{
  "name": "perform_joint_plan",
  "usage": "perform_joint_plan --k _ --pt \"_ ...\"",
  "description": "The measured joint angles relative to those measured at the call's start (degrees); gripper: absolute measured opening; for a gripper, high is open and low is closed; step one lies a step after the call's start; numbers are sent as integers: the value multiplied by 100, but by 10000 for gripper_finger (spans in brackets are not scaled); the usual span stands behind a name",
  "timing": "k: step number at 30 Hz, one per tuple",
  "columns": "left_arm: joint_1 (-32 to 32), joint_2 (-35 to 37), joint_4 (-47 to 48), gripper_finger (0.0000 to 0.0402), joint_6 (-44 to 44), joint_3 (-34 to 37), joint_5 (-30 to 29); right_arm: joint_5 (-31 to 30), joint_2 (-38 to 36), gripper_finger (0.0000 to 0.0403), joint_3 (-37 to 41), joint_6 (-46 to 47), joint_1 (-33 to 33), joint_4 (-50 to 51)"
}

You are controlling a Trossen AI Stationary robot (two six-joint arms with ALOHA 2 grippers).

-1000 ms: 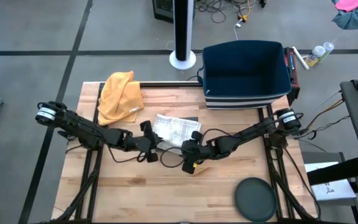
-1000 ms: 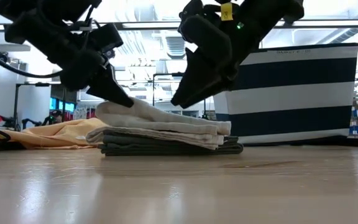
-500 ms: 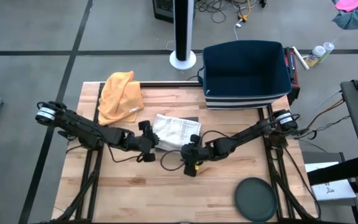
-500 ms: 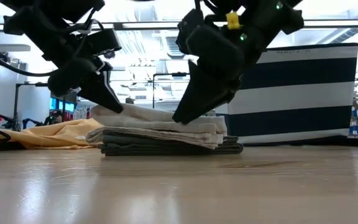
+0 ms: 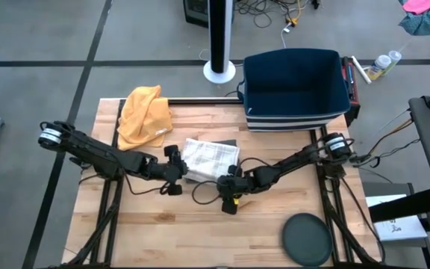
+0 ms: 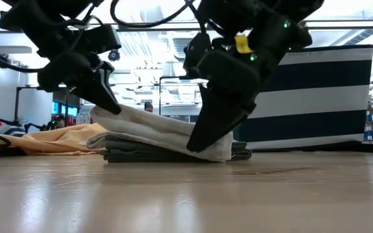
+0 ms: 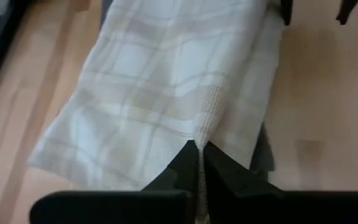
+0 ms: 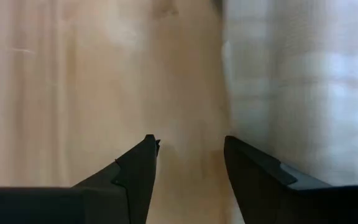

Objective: Fold kitchen towel into neat rectangle
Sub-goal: Stack the white patterned towel on top of the gray towel

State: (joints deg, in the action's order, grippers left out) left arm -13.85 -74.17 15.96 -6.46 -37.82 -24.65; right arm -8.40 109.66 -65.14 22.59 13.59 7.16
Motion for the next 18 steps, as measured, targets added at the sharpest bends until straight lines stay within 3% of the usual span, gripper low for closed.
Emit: perform_joint_plan --k 6,11,18 --pt "-9 2 10 5 1 43 610 -15 -530 181 -11 -64 15 341" --pt "-9 5 45 9 1 183 621 -85 -957 181 -9 -135 15 765" --pt "-9 0 40 5 180 229 1012 -1243 -782 181 9 -264 -128 738"
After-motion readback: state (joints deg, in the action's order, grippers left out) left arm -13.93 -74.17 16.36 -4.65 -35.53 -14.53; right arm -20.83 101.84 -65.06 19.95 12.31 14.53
